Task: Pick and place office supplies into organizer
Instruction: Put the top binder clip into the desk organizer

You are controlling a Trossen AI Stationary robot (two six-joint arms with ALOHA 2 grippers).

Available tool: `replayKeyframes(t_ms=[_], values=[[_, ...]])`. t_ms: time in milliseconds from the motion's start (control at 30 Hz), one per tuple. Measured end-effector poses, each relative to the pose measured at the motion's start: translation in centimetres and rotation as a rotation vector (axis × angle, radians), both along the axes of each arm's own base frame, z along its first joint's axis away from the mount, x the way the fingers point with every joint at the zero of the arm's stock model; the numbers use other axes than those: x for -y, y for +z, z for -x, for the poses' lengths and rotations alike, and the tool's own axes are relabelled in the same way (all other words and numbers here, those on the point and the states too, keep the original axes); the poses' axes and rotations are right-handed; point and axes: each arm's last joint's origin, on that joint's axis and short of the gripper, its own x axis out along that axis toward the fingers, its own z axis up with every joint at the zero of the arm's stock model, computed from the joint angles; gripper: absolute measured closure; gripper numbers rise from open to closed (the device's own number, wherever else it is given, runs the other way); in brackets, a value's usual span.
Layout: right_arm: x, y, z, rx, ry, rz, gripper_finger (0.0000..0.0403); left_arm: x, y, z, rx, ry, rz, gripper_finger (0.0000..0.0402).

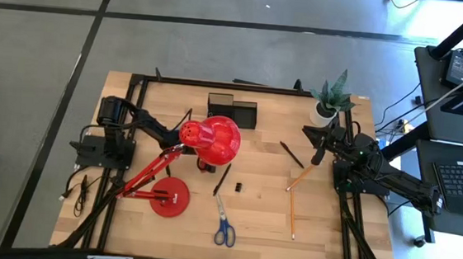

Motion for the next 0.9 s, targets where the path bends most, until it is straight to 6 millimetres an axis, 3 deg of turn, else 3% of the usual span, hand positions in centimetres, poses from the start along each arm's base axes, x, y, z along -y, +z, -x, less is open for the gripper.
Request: replayKeyframes(t_ms=[333, 900], values=[[0.0, 0.0, 0.0, 0.0, 0.0, 0.0, 0.0344, 0.0, 0.0, 0.0, 0.0, 0.0, 0.001, 0.031], [0.0, 0.0, 0.0, 0.0, 0.0, 0.0, 0.0344, 0.01, -0.07, 0.04, 0.007, 0.029, 0.05, 0.0314]])
